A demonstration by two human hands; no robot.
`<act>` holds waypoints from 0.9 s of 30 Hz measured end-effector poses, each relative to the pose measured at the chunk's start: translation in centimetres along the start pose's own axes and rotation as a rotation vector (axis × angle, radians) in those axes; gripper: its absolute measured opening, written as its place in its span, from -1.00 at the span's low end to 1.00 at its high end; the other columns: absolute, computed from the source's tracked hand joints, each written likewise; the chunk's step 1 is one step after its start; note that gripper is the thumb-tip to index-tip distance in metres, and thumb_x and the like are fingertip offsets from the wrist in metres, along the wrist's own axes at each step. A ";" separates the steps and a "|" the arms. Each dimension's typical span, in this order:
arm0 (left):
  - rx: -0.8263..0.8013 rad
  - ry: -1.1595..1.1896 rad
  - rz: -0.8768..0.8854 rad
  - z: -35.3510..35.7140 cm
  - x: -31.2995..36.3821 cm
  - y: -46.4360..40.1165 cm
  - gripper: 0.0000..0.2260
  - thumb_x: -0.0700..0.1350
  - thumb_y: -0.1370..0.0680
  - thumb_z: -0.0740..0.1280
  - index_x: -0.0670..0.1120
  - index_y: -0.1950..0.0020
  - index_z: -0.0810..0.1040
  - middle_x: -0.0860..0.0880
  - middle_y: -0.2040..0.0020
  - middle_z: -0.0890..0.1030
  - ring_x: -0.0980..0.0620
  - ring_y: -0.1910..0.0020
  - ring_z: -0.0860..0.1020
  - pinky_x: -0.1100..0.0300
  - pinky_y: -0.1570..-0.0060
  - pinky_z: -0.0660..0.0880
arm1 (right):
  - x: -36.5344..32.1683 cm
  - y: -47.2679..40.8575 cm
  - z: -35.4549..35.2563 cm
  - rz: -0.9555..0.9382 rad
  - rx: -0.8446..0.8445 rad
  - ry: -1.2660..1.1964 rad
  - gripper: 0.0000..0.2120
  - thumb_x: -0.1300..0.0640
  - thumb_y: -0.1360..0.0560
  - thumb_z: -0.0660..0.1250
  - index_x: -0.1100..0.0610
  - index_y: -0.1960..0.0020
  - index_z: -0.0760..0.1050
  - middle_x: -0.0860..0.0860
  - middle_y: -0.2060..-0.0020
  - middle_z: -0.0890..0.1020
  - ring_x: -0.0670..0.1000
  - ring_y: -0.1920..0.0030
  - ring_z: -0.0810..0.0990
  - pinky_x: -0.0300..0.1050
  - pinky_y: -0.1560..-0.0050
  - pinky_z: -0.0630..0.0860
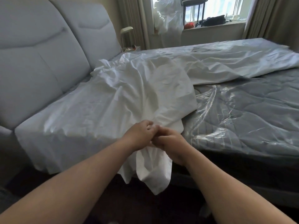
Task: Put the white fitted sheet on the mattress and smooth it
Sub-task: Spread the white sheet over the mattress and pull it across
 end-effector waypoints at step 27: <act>0.238 -0.053 0.067 -2.2 -0.8 -1.7 -0.71 -0.27 -0.52 0.19 0.06 0.19 0.61 0.06 0.10 0.66 -0.02 0.06 0.59 0.13 0.05 0.47 | -8.2 0.4 -9.5 -0.691 1.051 -0.273 -0.85 0.08 -0.64 0.30 0.06 0.11 0.47 -0.05 0.22 0.52 -0.07 0.16 0.49 -0.08 0.06 0.52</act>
Point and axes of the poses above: each hand's wrist, its own y-axis away from the middle knuckle, its own z-axis out of the palm, x = y × z, the point moved 4 cm from there along -y, towards the middle knuckle
